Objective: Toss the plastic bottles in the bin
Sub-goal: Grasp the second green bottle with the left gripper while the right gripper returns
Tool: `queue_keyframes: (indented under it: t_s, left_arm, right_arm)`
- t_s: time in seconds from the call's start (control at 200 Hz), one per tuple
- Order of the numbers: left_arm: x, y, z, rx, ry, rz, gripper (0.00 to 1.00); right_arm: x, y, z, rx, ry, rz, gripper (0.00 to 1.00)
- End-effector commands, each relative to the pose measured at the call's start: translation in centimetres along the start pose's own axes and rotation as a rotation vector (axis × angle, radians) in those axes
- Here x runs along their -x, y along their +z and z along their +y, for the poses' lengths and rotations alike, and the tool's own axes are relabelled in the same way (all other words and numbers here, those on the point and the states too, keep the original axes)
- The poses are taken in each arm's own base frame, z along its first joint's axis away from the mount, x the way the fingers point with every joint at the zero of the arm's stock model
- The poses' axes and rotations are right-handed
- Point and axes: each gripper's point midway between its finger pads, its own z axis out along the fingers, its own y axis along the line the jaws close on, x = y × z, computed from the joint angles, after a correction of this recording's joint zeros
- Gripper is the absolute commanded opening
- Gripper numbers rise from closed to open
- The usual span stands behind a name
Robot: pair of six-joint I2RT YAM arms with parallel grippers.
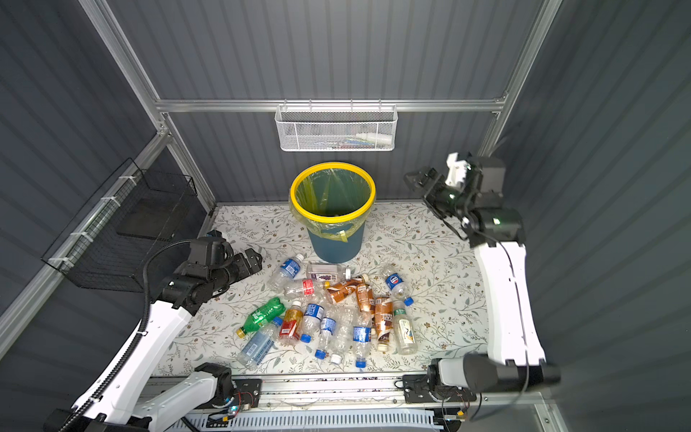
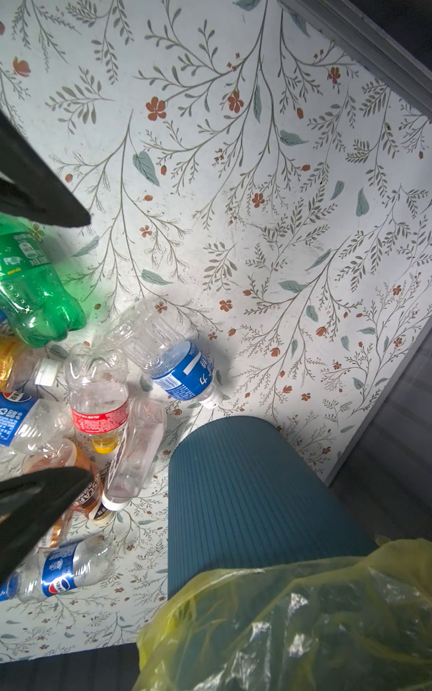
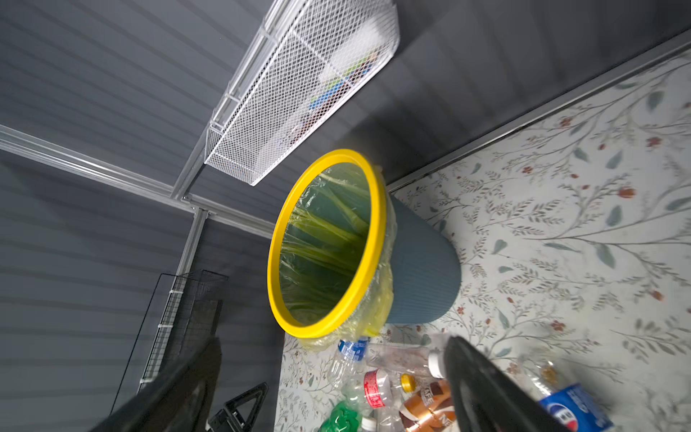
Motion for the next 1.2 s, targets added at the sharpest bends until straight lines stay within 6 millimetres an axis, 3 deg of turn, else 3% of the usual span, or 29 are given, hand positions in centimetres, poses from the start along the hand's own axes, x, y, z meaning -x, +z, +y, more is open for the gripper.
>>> queue_keyframes:
  t_s: [0.0,0.1,0.215,0.385,0.46,0.7,1.036,1.196]
  left_arm:
    - [-3.0,1.2,1.9,0.064,-0.001,0.1,1.0]
    - [-5.0,2.2,2.6,0.076,-0.003,0.169,0.99]
    - [-7.7,3.0,3.8,0.122,-0.023,0.263,0.99]
    - [-11.1,3.2,5.8,0.209,-0.018,0.355,0.99]
    - [-11.9,3.2,5.5,0.216,0.012,0.356,1.0]
    - [-15.2,4.0,5.8,0.311,0.107,0.414,1.0]
    - [-15.7,6.1,7.9,0.482,0.193,0.436,1.0]
    - [-15.6,6.7,8.1,0.499,0.194,0.423,0.93]
  right_arm:
    - [-5.4,0.9,-8.0,-0.156,0.099,0.11,0.93]
    - [-11.1,1.5,-13.8,-0.257,0.171,0.192,0.92]
    - [-16.2,2.3,-18.0,-0.316,0.237,0.286,0.91]
    - [-20.1,3.4,-19.8,-0.35,0.235,0.361,0.91]
    - [-21.4,4.0,-20.1,-0.353,0.23,0.397,0.92]
    - [-22.6,4.6,-20.6,-0.361,0.221,0.415,0.92]
    - [-22.8,4.5,-20.9,-0.366,0.209,0.41,0.93]
    - [-22.9,4.4,-21.0,-0.369,0.206,0.406,0.93]
